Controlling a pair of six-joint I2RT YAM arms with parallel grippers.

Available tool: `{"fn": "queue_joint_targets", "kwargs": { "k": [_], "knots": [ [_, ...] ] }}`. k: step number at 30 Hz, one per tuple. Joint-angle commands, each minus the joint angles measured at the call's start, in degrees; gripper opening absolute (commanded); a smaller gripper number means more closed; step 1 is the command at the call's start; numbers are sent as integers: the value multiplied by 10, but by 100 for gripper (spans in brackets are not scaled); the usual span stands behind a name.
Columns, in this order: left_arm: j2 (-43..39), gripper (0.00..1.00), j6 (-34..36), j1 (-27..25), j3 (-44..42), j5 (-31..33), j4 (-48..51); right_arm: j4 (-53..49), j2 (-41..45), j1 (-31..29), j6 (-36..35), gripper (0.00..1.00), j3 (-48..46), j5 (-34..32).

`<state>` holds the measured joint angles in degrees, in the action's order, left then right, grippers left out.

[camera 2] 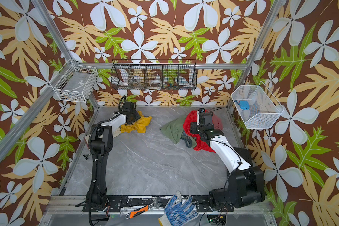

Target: Pick out a specific cloth from the pile

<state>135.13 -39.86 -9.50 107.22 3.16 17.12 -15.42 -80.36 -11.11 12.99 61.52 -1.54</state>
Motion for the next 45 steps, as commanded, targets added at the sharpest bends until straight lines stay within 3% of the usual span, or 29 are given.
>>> {"fn": "queue_joint_targets", "kwargs": {
  "k": [1, 8, 14, 18, 23, 25, 30, 31, 36, 38, 45],
  "knots": [
    [-24, 62, 5, 2, -20, 9, 6, 5, -5, 1, -6, 71, 5, -4],
    [-89, 74, -2, 1, -65, 29, -16, 14, -4, 1, -19, 71, 0, 1],
    [-137, 75, -10, 0, -106, 41, -17, 23, 3, 0, -32, 72, -7, 3],
    [-185, 83, -18, -3, -156, 56, -37, 33, 13, 0, -45, 74, -16, 0],
    [-251, 85, -14, -17, -209, 86, -41, 54, 30, 1, -68, 76, -40, -3],
    [-279, 92, -14, -28, -234, 108, -46, 68, 41, 2, -75, 78, -55, -8],
    [-354, 95, -19, -60, -311, 139, -81, 127, 91, 3, -89, 88, -112, -23],
    [-369, 100, -18, -68, -327, 147, -85, 139, 101, 5, -92, 90, -126, -28],
    [-447, 100, -3, -106, -419, 211, -116, 214, 145, 19, -101, 93, -205, -35],
    [-482, 100, -4, -117, -462, 226, -131, 266, 169, 20, -109, 100, -250, -35],
    [-607, 100, -11, -149, -587, 280, -130, 379, 238, 21, -117, 100, -369, -83]
  ]
}}
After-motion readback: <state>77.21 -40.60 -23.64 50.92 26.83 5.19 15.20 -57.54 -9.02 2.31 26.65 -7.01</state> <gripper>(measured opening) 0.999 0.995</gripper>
